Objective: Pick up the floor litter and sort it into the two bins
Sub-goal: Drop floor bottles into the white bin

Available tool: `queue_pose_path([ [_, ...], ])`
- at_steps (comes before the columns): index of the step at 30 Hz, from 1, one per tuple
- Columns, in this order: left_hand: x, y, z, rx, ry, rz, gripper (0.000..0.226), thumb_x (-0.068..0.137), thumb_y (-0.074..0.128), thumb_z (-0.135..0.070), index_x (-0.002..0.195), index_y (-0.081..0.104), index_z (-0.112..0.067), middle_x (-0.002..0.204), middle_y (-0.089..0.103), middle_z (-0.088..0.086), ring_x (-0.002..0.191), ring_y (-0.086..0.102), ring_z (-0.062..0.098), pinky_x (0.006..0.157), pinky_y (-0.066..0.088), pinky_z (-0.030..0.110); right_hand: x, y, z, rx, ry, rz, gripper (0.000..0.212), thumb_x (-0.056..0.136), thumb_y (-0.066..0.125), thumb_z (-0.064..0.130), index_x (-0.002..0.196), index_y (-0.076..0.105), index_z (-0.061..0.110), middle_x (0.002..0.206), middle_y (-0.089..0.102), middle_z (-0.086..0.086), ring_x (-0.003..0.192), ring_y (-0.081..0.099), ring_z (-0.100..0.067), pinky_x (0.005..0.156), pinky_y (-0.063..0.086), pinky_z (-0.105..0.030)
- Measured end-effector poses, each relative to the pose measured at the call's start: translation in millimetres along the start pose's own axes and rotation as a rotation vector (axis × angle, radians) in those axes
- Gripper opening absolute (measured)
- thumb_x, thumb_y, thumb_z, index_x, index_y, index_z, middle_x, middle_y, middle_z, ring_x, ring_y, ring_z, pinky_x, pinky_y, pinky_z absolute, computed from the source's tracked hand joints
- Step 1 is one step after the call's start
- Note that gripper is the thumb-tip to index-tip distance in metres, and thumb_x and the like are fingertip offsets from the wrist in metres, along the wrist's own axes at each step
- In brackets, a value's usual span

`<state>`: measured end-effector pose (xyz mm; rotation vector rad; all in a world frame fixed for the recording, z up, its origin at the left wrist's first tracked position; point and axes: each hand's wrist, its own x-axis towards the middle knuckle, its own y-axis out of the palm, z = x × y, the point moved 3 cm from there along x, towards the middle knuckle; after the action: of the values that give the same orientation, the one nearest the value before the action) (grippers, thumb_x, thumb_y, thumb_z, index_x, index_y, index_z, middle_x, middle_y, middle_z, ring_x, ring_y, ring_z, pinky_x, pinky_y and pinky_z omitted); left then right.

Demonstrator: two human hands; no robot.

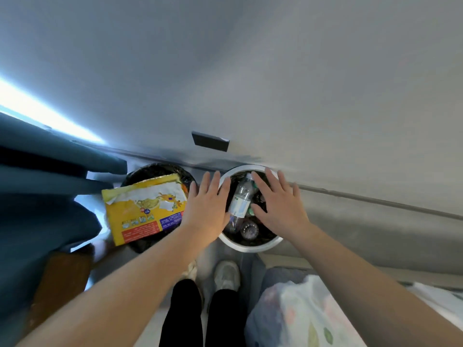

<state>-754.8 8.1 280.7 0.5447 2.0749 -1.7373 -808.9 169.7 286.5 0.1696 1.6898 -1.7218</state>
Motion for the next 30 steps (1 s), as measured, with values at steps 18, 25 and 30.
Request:
queue_pose_path([
  [18, -468.4, -222.1, 49.4, -0.190, -0.800, -0.685, 0.079, 0.091, 0.045, -0.053, 0.152, 0.008, -0.020, 0.160, 0.002, 0.007, 0.147, -0.001, 0.027, 0.115, 0.006, 0.053, -287.7, -232.2, 271.2, -0.127, -0.723, -0.330, 0.074, 0.094, 0.036, 0.058, 0.152, -0.002, 0.034, 0.162, -0.005, -0.002, 0.148, -0.006, -0.030, 0.114, 0.006, -0.057],
  [25, -660.3, -148.7, 42.2, -0.196, -1.307, -0.852, 0.075, 0.088, 0.052, -0.053, 0.149, 0.023, -0.018, 0.156, 0.024, 0.010, 0.145, 0.017, 0.030, 0.111, 0.019, 0.057, -404.2, -201.7, 420.5, -0.303, -1.249, -0.317, 0.075, 0.094, 0.039, 0.057, 0.152, -0.004, 0.035, 0.162, -0.005, -0.001, 0.148, -0.010, -0.029, 0.116, 0.000, -0.057],
  [30, -793.2, -61.7, 1.9, -0.256, -1.644, -0.860, 0.076, 0.084, 0.055, -0.052, 0.146, 0.030, -0.015, 0.153, 0.029, 0.012, 0.143, 0.023, 0.032, 0.108, 0.025, 0.060, -522.5, -135.9, 504.7, -0.405, -1.579, -0.248, 0.078, 0.093, 0.044, 0.055, 0.153, 0.000, 0.033, 0.162, -0.002, -0.004, 0.148, -0.006, -0.029, 0.116, 0.005, -0.057],
])
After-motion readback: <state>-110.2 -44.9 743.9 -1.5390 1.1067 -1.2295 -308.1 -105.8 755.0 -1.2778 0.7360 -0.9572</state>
